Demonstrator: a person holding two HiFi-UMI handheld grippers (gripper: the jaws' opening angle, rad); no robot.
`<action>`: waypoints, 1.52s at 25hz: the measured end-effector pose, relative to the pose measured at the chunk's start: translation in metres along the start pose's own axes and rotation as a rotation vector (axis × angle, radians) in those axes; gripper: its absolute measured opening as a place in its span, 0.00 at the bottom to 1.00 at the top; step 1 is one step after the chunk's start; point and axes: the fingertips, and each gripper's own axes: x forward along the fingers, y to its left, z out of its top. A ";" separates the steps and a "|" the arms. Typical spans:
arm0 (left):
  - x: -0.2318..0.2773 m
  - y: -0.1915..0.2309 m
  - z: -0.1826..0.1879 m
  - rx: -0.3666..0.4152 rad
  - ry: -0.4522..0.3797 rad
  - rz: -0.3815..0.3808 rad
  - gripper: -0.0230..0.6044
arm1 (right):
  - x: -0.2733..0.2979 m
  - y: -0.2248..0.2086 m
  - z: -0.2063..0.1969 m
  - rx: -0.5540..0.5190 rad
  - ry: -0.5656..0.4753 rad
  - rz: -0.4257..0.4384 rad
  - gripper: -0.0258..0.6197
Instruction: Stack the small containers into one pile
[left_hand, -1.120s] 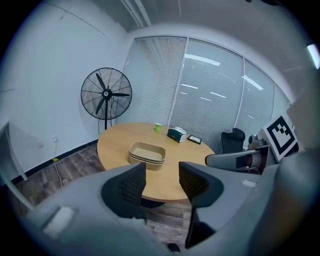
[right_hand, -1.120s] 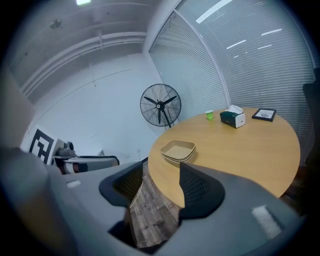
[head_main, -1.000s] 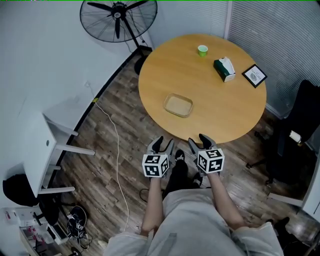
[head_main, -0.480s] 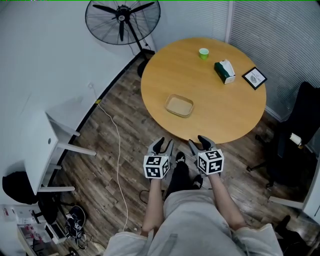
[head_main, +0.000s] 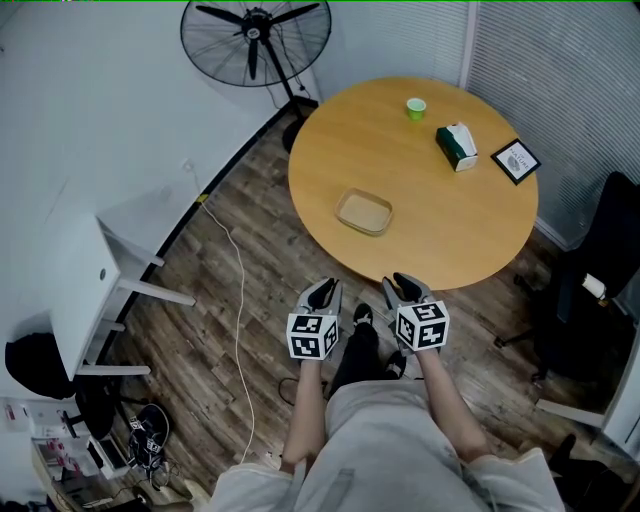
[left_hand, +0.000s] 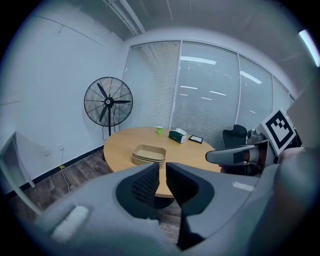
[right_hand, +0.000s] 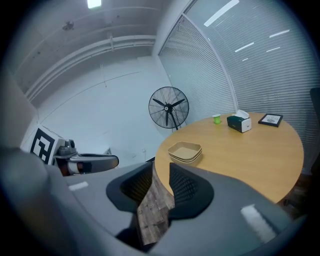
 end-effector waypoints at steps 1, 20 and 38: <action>0.000 0.000 -0.001 -0.001 0.000 0.002 0.10 | 0.000 0.000 0.000 -0.001 0.000 0.000 0.20; -0.001 -0.002 -0.001 -0.053 -0.007 0.006 0.04 | -0.001 -0.008 -0.004 -0.052 0.033 -0.010 0.04; -0.008 0.002 0.005 -0.051 -0.019 -0.011 0.04 | -0.003 0.004 0.000 -0.064 0.026 0.014 0.04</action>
